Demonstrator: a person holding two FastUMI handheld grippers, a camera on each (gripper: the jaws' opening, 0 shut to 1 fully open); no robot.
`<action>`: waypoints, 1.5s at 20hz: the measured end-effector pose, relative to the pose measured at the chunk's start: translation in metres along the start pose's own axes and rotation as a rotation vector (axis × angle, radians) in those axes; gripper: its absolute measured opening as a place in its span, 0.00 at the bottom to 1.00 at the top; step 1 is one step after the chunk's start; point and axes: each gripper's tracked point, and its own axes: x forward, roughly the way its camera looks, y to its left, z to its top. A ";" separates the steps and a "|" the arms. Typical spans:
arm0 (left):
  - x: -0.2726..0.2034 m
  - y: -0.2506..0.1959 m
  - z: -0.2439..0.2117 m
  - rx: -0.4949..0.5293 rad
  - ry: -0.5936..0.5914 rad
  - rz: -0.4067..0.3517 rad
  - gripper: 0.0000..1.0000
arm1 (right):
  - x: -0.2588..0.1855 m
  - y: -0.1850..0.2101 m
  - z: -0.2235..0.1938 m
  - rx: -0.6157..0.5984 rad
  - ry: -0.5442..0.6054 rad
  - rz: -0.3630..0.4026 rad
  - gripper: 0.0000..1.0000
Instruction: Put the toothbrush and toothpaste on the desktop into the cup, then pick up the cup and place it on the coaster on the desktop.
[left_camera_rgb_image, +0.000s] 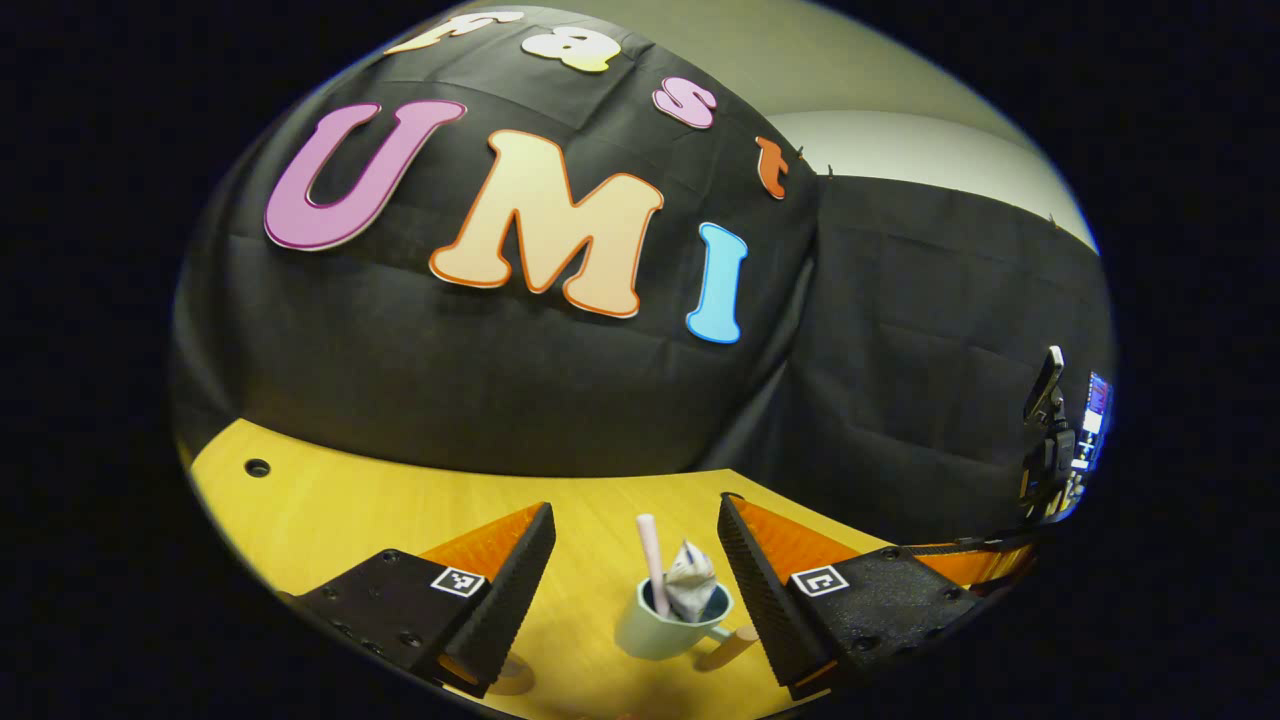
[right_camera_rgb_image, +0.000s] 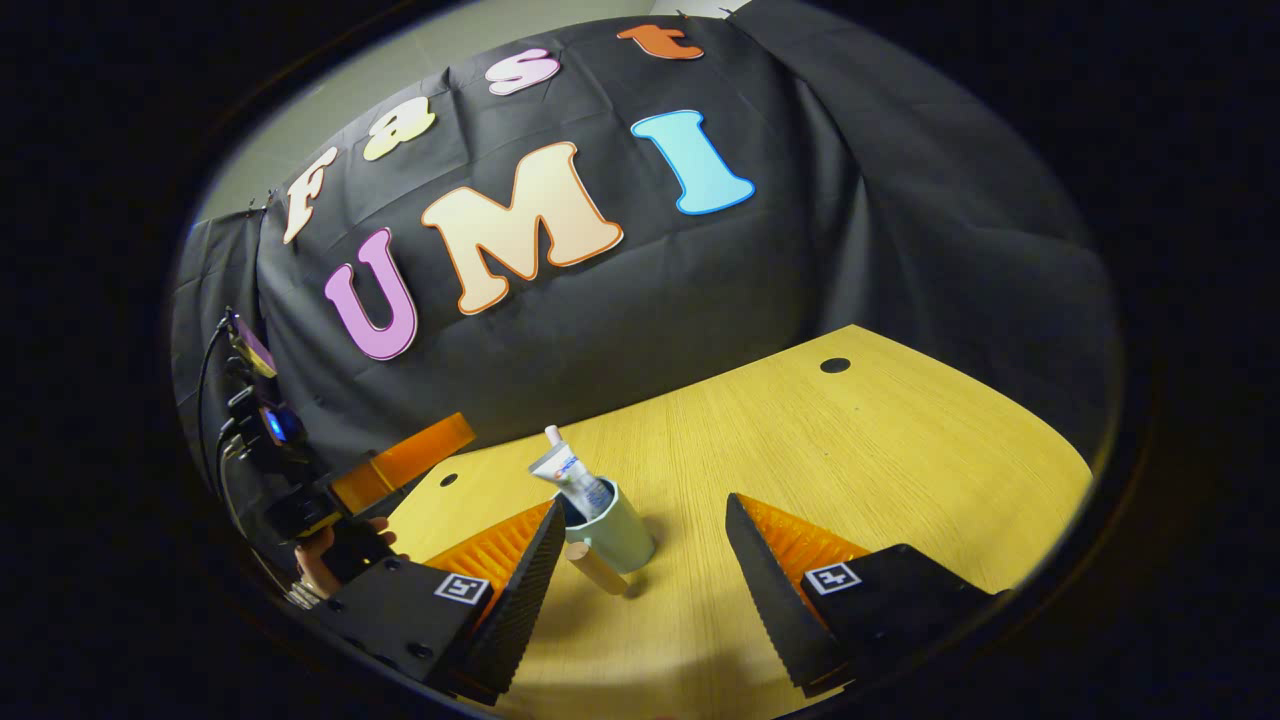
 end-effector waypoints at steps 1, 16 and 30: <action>-0.010 0.013 0.009 0.011 -0.002 0.038 0.95 | 0.002 0.004 -0.001 -0.001 0.015 0.003 0.98; -0.167 0.130 0.040 0.084 0.121 0.497 0.94 | 0.078 0.058 -0.061 -0.148 0.465 0.039 0.98; -0.234 0.113 0.012 0.033 0.228 0.591 0.95 | 0.100 0.023 -0.130 -0.394 0.958 -0.128 0.77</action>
